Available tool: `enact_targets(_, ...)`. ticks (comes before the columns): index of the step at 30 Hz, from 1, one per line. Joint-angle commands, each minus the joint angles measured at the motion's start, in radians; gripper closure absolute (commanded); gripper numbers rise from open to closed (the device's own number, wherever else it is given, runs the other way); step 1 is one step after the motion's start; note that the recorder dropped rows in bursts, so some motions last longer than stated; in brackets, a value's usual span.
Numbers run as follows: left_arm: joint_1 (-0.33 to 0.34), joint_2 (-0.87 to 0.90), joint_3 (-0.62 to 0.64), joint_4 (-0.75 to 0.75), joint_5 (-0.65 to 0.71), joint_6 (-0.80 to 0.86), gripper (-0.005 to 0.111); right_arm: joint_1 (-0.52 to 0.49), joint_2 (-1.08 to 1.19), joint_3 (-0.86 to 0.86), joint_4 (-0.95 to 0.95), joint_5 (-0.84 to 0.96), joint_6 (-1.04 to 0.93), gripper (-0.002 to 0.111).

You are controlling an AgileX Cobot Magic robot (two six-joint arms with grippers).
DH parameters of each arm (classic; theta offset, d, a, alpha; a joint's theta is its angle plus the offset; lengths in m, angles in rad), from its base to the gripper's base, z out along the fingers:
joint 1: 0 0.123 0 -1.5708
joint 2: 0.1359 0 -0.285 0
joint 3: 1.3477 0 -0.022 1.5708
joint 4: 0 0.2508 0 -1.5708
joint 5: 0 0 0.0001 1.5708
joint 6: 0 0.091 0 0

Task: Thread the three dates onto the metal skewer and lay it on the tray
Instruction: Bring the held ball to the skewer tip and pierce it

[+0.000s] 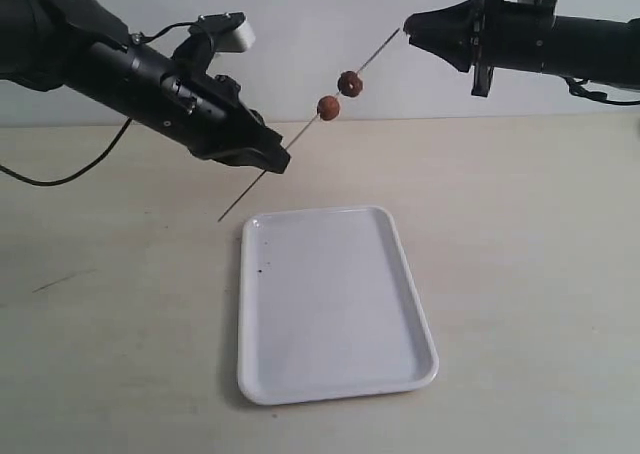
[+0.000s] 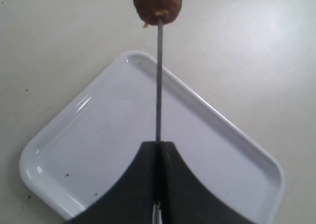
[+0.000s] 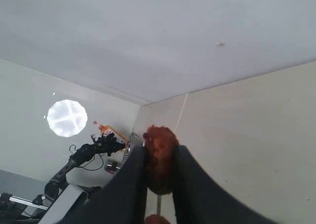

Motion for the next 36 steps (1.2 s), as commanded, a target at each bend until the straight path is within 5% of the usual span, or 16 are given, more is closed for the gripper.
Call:
enact_targets(1,-0.004,0.026,-0.007,-0.023,-0.031,0.015,0.107,0.010,-0.003,-0.002,0.010,0.011,-0.001,0.091)
enact_targets(36,-0.004,-0.010,-0.007,-0.045,0.033,0.030,0.107,0.010,-0.003,-0.002,0.010,0.011,-0.008,0.091)
